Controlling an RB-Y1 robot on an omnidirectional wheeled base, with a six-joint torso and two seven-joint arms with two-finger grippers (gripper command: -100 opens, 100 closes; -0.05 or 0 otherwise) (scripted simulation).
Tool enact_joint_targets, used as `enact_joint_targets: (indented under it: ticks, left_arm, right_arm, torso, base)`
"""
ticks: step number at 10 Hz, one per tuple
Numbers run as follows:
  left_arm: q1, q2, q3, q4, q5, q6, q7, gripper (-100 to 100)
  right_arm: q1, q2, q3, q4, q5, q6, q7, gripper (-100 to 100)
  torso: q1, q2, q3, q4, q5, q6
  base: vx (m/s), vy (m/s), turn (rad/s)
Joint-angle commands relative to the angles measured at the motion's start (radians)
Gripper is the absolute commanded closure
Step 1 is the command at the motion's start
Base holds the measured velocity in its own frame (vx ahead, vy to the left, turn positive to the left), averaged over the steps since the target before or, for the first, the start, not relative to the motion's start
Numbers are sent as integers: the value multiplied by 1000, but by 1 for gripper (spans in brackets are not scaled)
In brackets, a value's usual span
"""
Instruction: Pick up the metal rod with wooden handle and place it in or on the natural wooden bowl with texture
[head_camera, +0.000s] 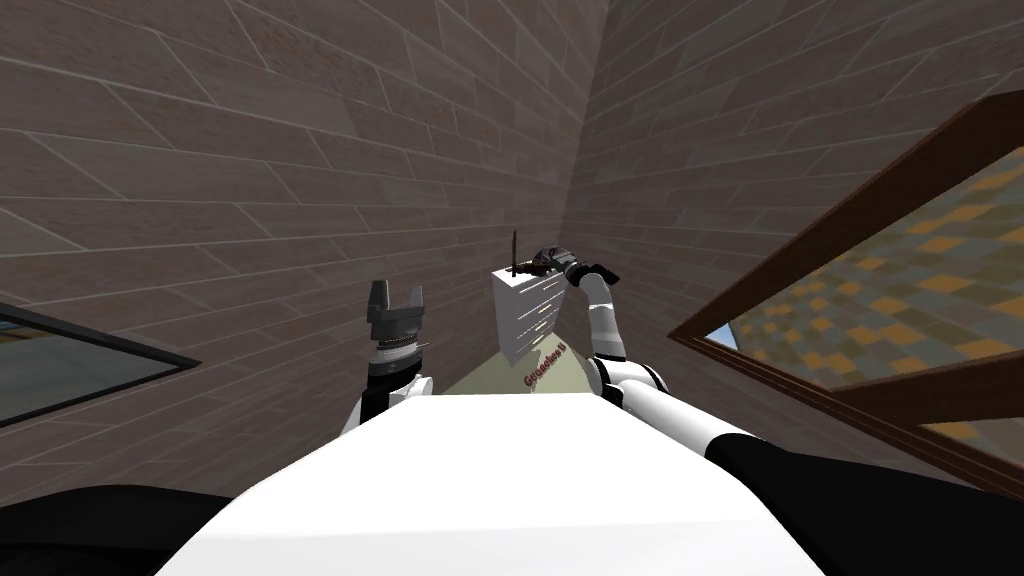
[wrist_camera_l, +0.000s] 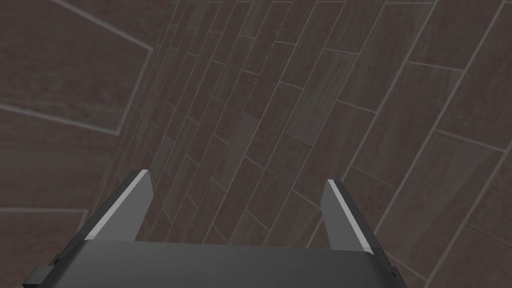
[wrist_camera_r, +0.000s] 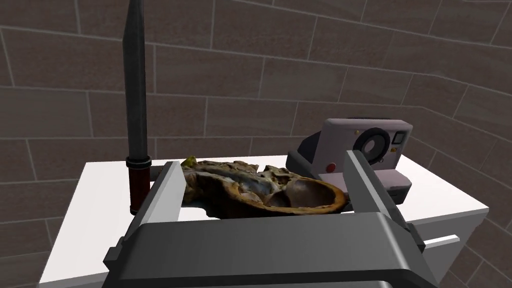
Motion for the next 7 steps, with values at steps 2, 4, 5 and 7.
enact_joint_targets:
  ticks: [2,4,5,7]
  left_arm:
    - [0,0,0,0,0,0,0,0]
    - [0,0,0,0,0,0,0,0]
    - [0,0,0,0,0,0,0,0]
    - [0,0,0,0,0,0,0,0]
  right_arm:
    - [-55,-4,6,86,-58,43,-22,-100]
    - [-91,-3,10,147,-94,79,-44,-100]
    - [-105,-3,12,172,-108,94,-53,-100]
    - [-120,-1,17,211,-128,114,-64,-100]
  torso:
    - [0,0,0,0,0,0]
    - [2,-1,0,0,0,0]
    - [3,-2,-1,0,1,0]
    - [2,-3,-2,-1,1,0]
  base:
    - [54,79,91]
    - [80,97,102]
    - [97,106,85]
    - [115,83,75]
